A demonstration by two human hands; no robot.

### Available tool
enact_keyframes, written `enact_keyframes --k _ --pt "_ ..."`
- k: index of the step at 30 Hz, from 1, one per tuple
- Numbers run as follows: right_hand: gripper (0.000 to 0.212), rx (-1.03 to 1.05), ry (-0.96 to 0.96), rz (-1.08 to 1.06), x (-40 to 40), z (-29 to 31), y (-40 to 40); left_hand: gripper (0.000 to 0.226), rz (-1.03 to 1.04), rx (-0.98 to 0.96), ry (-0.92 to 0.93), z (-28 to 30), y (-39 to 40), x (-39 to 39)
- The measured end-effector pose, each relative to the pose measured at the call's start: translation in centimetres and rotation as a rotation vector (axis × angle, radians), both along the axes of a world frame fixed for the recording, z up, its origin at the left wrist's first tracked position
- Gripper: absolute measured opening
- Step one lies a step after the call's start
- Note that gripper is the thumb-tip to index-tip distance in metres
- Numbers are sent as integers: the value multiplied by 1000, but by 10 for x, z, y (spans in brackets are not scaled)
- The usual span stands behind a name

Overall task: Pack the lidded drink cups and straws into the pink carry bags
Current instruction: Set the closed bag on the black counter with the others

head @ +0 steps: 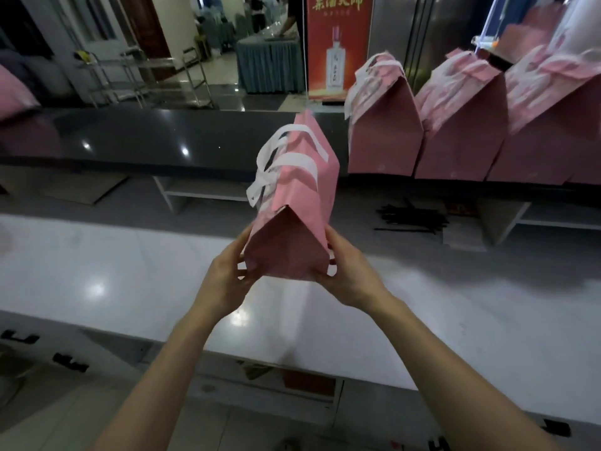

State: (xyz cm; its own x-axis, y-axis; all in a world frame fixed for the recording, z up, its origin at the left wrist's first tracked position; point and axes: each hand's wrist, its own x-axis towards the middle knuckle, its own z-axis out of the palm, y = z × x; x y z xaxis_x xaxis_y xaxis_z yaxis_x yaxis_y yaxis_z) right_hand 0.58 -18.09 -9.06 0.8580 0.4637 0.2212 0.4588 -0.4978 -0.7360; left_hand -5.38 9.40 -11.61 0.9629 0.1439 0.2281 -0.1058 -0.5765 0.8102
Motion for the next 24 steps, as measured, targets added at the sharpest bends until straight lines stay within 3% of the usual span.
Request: enact_keyframes --k 9,15,24 --pt "96 68 -74 -161 123 90 42 98 -125 8 -148 80 35 168" --pt "104 53 15 -339 168 70 57 92 -169 78 -93 74 30 221" --pt "89 15 44 -526 188 43 59 114 -225 171 -43 63 39 254"
